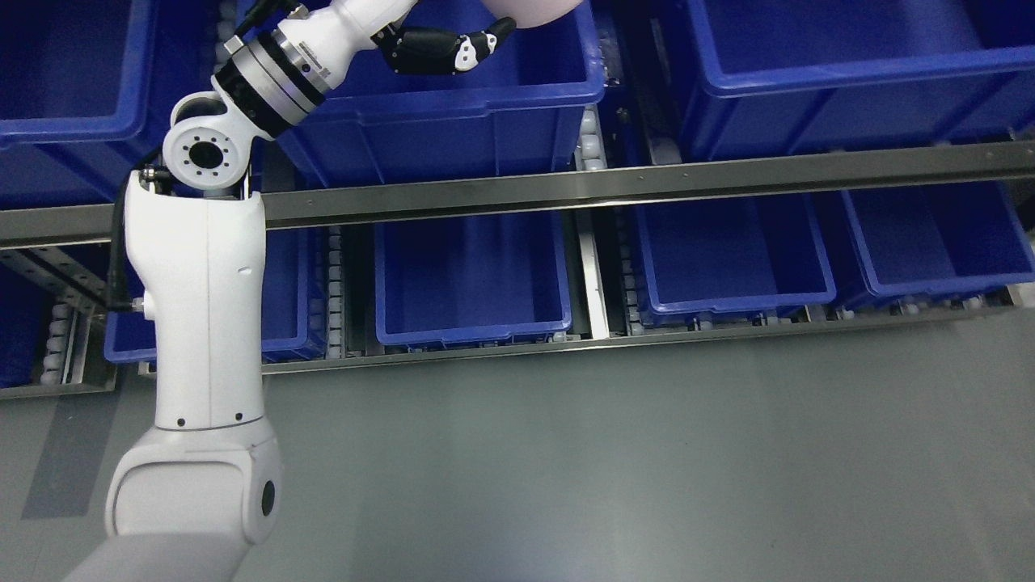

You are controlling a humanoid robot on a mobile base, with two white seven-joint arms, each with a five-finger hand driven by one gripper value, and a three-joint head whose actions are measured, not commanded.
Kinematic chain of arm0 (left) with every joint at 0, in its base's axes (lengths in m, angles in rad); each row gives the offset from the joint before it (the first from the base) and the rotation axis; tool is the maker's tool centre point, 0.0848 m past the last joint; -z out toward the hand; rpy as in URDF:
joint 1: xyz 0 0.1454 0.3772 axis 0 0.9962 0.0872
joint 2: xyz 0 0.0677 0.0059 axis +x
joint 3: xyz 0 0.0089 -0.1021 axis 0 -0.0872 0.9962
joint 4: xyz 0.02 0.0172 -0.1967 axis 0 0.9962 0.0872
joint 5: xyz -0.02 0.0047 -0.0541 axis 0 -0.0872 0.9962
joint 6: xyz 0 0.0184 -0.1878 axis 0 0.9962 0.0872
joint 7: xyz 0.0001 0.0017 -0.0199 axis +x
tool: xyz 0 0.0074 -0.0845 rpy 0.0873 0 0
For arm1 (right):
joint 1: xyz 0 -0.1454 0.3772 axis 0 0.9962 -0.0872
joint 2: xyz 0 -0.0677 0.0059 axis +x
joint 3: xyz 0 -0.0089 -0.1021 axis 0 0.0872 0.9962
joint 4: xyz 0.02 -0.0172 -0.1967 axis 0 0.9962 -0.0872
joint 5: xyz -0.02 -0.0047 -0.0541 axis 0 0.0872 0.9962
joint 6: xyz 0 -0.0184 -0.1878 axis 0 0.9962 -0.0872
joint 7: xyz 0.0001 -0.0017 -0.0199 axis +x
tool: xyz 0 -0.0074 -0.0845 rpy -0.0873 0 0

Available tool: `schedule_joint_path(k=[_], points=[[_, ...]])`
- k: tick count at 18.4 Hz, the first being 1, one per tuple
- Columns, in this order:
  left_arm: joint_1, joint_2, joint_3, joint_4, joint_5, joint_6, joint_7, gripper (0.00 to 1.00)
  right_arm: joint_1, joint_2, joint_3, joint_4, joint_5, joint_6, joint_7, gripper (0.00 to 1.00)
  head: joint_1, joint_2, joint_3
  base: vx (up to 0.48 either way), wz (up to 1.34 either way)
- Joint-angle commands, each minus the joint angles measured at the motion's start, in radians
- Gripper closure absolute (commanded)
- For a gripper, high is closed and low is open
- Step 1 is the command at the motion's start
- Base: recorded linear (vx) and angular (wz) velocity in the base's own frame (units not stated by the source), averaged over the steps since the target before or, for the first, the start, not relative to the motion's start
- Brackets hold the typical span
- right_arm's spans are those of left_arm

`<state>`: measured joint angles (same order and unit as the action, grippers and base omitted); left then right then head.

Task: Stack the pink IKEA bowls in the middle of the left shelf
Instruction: 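Hold the bowl stack in the left hand while turning toward the blue bins, then lower the bowl stack into the upper middle blue bin and release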

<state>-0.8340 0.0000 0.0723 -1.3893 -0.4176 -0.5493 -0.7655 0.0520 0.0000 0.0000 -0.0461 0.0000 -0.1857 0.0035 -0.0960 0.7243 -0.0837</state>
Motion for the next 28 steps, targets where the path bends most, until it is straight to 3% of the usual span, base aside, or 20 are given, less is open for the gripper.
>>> schedule_joint_path(k=[1, 6, 23, 28], points=[[-0.043, 0.017, -0.008, 0.033, -0.061, 0.015, 0.023, 0.97, 0.000, -0.017, -0.009, 0.000, 0.008, 0.000, 0.000, 0.00, 0.0000, 0.000, 0.000, 0.124, 0.54], [-0.103, 0.017, 0.001, 0.133, -0.193, 0.025, 0.021, 0.97, 0.000, -0.017, -0.009, 0.000, 0.008, 0.000, 0.000, 0.00, 0.0000, 0.000, 0.000, 0.142, 0.24], [-0.030, 0.017, 0.012, 0.174, -0.201, 0.088, 0.009, 0.95, 0.000, -0.017, -0.011, 0.000, 0.008, 0.000, 0.000, 0.00, 0.0000, 0.000, 0.000, 0.072, -0.01], [-0.028, 0.017, 0.006, 0.177, -0.201, 0.115, 0.009, 0.85, 0.000, -0.017, -0.009, 0.000, 0.008, 0.000, 0.000, 0.00, 0.0000, 0.000, 0.000, 0.000, 0.00]])
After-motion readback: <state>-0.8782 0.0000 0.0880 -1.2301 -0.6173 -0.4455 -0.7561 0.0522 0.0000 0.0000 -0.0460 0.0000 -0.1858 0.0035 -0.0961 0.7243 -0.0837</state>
